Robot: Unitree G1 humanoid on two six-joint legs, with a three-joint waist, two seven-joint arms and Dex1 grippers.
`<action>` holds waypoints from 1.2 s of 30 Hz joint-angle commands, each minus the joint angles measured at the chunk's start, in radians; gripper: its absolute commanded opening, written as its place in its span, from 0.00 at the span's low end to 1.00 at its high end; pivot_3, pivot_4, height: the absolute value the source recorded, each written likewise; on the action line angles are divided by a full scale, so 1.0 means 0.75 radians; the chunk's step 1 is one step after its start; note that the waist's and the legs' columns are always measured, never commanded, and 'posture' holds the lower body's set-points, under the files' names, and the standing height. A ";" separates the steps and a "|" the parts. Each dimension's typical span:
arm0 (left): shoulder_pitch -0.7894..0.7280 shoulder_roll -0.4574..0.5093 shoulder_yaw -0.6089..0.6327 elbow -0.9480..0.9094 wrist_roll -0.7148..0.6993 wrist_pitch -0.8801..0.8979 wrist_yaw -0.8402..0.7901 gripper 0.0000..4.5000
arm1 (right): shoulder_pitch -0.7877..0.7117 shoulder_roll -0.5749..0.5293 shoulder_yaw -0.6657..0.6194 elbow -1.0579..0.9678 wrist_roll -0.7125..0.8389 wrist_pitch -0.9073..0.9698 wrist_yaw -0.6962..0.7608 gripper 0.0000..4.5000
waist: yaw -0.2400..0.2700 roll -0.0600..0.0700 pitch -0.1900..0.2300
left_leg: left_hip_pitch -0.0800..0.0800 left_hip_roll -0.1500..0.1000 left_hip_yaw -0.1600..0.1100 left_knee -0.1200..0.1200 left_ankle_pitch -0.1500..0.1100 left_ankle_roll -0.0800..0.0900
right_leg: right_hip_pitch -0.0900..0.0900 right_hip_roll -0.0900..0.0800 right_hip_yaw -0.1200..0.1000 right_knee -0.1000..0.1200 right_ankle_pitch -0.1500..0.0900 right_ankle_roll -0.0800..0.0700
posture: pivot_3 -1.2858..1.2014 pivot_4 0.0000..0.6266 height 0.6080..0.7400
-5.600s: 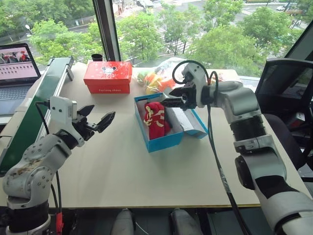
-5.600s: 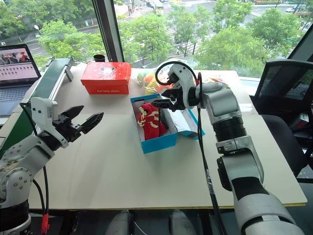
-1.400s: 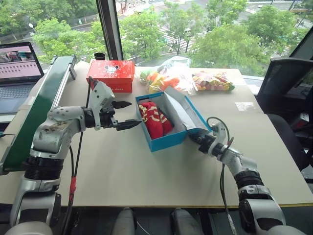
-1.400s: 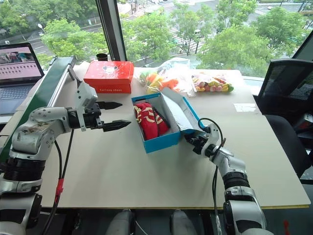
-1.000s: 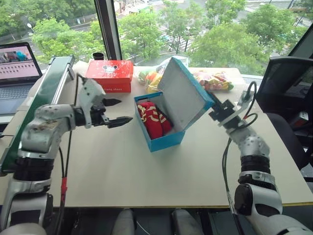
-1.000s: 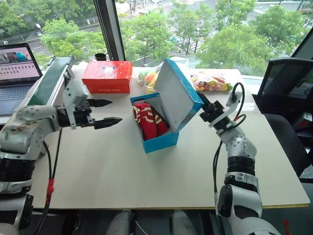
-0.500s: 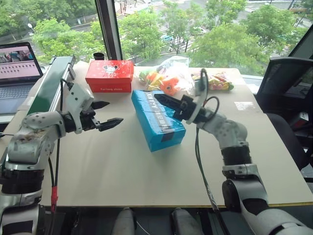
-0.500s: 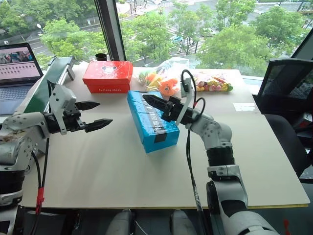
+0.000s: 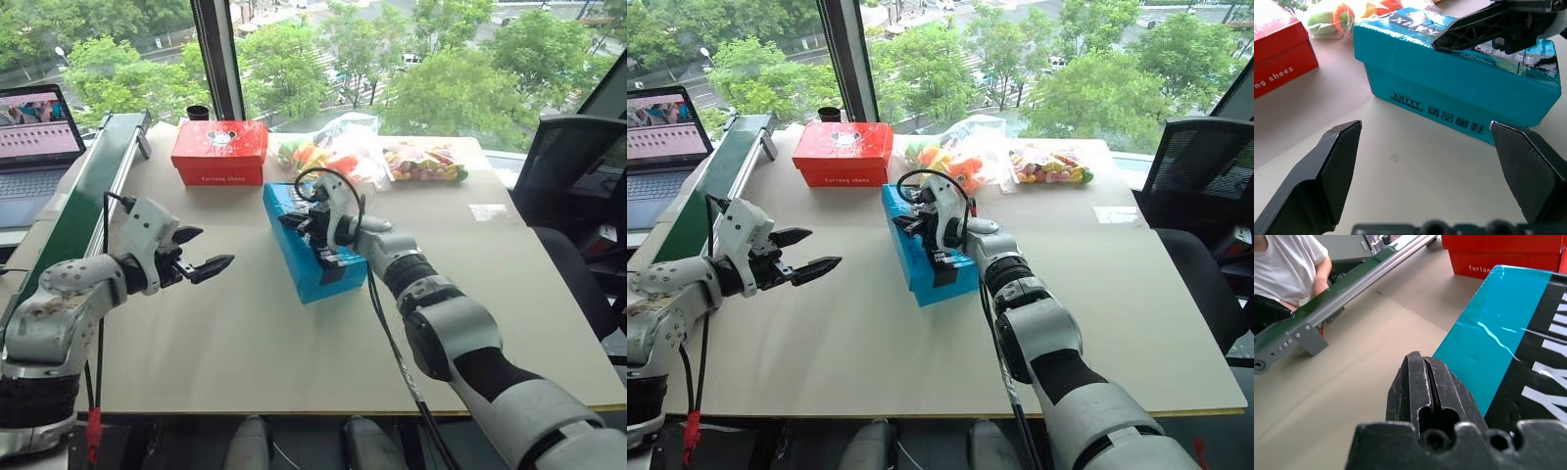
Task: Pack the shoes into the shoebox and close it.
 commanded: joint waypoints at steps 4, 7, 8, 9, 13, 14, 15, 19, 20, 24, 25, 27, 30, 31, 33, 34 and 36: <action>-0.031 -0.032 0.043 -0.119 -0.062 -0.005 0.048 1.00 | 0.091 -0.002 0.189 0.082 -0.291 -0.132 -0.036 0.01 | 0.002 -0.002 -0.006 | 0.015 0.000 0.000 0.000 0.000 -0.001 | 0.016 0.000 0.000 -0.002 -0.001 0.000 | 0.52 0.24 0.99; -0.033 -0.044 0.019 -0.120 -0.066 -0.010 0.056 1.00 | 0.079 0.003 0.140 0.073 -0.279 -0.143 -0.042 0.01 | 0.000 -0.002 -0.007 | 0.025 0.000 0.000 -0.003 -0.001 -0.001 | 0.024 0.000 0.000 -0.004 -0.002 -0.001 | 0.52 0.24 0.99; -0.038 -0.050 0.009 -0.118 -0.065 -0.013 0.058 1.00 | 0.071 0.003 0.103 0.062 -0.247 -0.144 -0.031 0.01 | 0.000 -0.002 -0.007 | 0.025 0.000 0.000 -0.003 -0.001 -0.001 | 0.024 0.000 0.000 -0.003 -0.002 -0.001 | 0.52 0.24 0.99; -0.041 -0.056 0.000 -0.116 -0.061 -0.017 0.060 1.00 | 0.060 0.005 0.056 0.049 -0.203 -0.129 -0.010 0.01 | 0.000 -0.002 -0.007 | 0.025 0.000 0.000 -0.003 -0.001 -0.001 | 0.024 0.000 0.000 -0.002 -0.002 -0.002 | 0.52 0.24 0.99; -0.054 -0.085 -0.013 -0.102 -0.067 -0.043 0.052 1.00 | 0.010 -0.019 -0.211 -0.125 0.094 0.050 0.226 0.01 | 0.001 -0.002 -0.007 | 0.022 0.000 0.000 -0.003 -0.001 -0.001 | 0.022 0.000 0.000 -0.003 -0.002 -0.002 | 0.52 0.24 0.99; -0.054 -0.088 -0.015 -0.100 -0.064 -0.055 0.044 1.00 | 0.016 -0.043 -0.242 -0.200 0.137 0.094 0.273 0.01 | 0.001 -0.001 -0.005 | 0.021 0.000 0.000 -0.003 -0.001 -0.001 | 0.021 0.000 0.000 -0.003 -0.001 -0.002 | 0.52 0.24 0.99; -0.054 -0.096 -0.009 -0.098 -0.077 -0.057 0.035 1.00 | 0.031 -0.078 -0.264 -0.303 0.178 0.161 0.316 0.01 | 0.001 -0.001 -0.005 | 0.019 0.000 0.000 -0.003 -0.001 -0.001 | 0.019 0.000 0.000 -0.004 -0.001 -0.002 | 0.52 0.24 0.99; -0.060 -0.109 -0.004 -0.074 -0.087 -0.090 0.002 1.00 | 0.151 -0.219 -0.267 -0.784 0.259 0.420 0.400 0.01 | 0.011 0.000 -0.004 | 0.009 0.000 0.000 -0.004 -0.001 -0.001 | 0.011 0.000 -0.001 -0.004 -0.002 -0.002 | 0.52 0.24 0.99; -0.061 -0.107 -0.013 -0.063 -0.078 -0.109 -0.007 1.00 | 0.193 -0.270 -0.264 -0.928 0.283 0.499 0.415 0.01 | 0.011 0.000 -0.004 | 0.006 0.000 0.000 -0.003 -0.001 -0.001 | 0.007 0.000 -0.001 -0.003 -0.001 -0.002 | 0.52 0.24 0.99; -0.038 -0.119 -0.039 -0.025 -0.028 -0.220 -0.031 1.00 | 0.387 -0.476 -0.237 -1.336 0.280 0.669 0.429 0.01 | 0.015 0.000 -0.004 | -0.003 0.000 -0.001 -0.001 -0.001 -0.001 | -0.001 0.000 -0.001 -0.002 -0.001 -0.002 | 0.52 0.24 0.99; -0.025 -0.128 -0.035 -0.019 -0.025 -0.244 -0.032 1.00 | 0.442 -0.526 -0.234 -1.402 0.275 0.694 0.434 0.01 | 0.015 0.000 -0.004 | -0.002 0.000 0.000 -0.001 -0.001 -0.001 | -0.001 0.000 -0.001 -0.002 -0.001 -0.002 | 0.52 0.24 0.99; 0.022 -0.152 -0.022 -0.018 -0.022 -0.286 -0.024 1.00 | 0.575 -0.629 -0.266 -1.537 0.297 0.774 0.435 0.01 | 0.016 0.000 -0.004 | -0.002 0.000 0.000 0.000 -0.001 -0.001 | 0.000 0.000 -0.001 -0.003 -0.001 -0.002 | 0.52 0.24 0.99; 0.108 -0.190 -0.004 -0.040 -0.028 -0.323 -0.005 1.00 | 0.760 -0.734 -0.368 -1.705 0.380 0.905 0.410 0.01 | 0.014 0.000 -0.004 | -0.002 0.000 0.000 0.000 -0.001 -0.001 | 0.000 0.000 0.000 -0.003 -0.001 -0.002 | 0.52 0.24 0.99; 0.141 -0.204 0.001 -0.045 -0.027 -0.338 0.001 1.00 | 0.824 -0.766 -0.390 -1.736 0.375 0.900 0.393 0.01 | 0.013 0.000 -0.004 | -0.002 0.000 0.000 -0.001 -0.001 -0.001 | -0.001 0.000 0.000 -0.003 -0.002 -0.002 | 0.52 0.24 0.99; 0.211 -0.244 0.000 -0.021 0.018 -0.401 0.039 1.00 | 0.971 -0.789 -0.466 -1.778 0.389 0.891 0.344 0.01 | 0.011 0.000 -0.004 | -0.002 0.000 0.000 0.000 -0.001 -0.001 | -0.001 0.000 0.001 -0.003 -0.002 -0.002 | 0.52 0.24 0.99; 0.234 -0.259 -0.004 -0.008 0.047 -0.430 0.060 1.00 | 1.019 -0.781 -0.503 -1.789 0.411 0.895 0.318 0.01 | 0.011 0.000 -0.004 | -0.002 0.000 0.000 0.000 -0.001 -0.001 | 0.000 0.000 0.001 -0.004 -0.002 -0.002 | 0.52 0.24 0.99; 0.272 -0.296 -0.013 0.028 0.086 -0.485 0.092 1.00 | 1.123 -0.765 -0.542 -1.781 0.408 0.857 0.265 0.01 | 0.009 0.000 -0.004 | -0.001 0.000 0.000 0.000 -0.001 -0.001 | 0.001 0.000 0.001 -0.004 -0.001 -0.002 | 0.52 0.24 0.99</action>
